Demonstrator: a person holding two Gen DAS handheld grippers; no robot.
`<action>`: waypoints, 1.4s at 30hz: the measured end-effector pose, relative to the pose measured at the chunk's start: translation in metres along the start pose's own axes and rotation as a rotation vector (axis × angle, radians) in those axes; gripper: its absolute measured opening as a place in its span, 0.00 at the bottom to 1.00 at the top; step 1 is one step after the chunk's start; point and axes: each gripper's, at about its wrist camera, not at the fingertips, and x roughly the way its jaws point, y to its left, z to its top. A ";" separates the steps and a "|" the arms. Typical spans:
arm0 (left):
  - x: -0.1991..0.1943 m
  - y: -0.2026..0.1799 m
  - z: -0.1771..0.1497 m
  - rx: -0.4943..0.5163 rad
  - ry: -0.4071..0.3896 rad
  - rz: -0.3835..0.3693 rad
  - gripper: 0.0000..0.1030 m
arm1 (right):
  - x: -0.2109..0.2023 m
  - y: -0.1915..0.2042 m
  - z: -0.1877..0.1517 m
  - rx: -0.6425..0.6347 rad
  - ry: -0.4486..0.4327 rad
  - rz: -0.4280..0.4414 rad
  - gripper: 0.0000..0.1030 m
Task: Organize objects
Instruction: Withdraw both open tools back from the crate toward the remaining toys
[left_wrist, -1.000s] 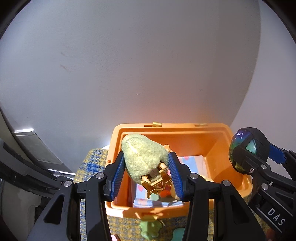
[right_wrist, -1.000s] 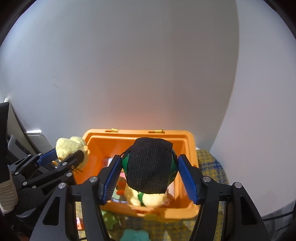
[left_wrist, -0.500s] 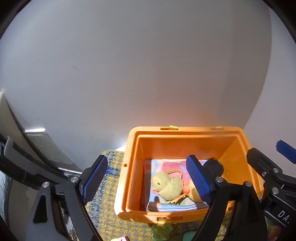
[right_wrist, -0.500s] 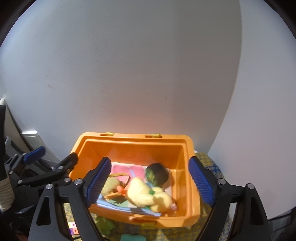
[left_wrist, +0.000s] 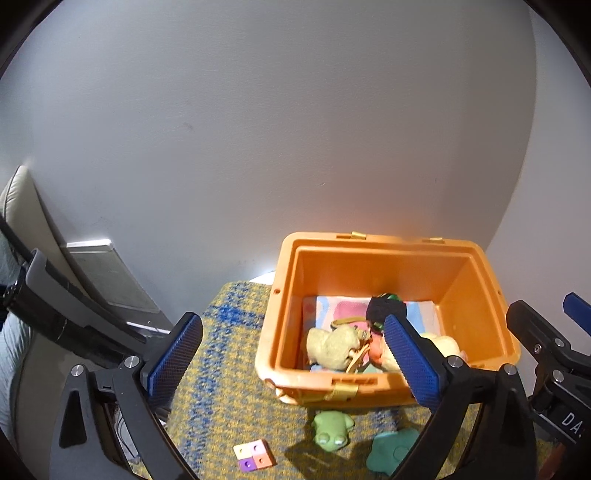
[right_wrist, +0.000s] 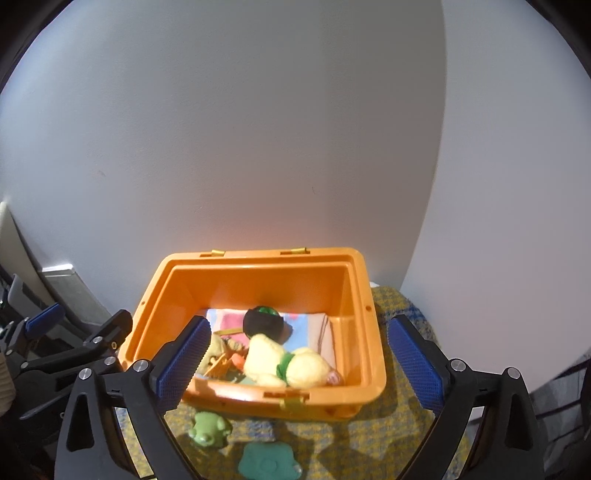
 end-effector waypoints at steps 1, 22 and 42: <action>-0.003 0.001 -0.003 -0.001 0.000 -0.002 0.98 | -0.002 0.001 -0.002 0.000 0.000 0.000 0.94; -0.025 0.034 -0.079 -0.015 0.051 -0.013 0.98 | -0.022 0.007 -0.077 -0.004 0.072 0.023 0.94; 0.001 0.056 -0.146 -0.051 0.161 -0.019 0.98 | 0.007 0.017 -0.137 -0.049 0.166 0.031 0.94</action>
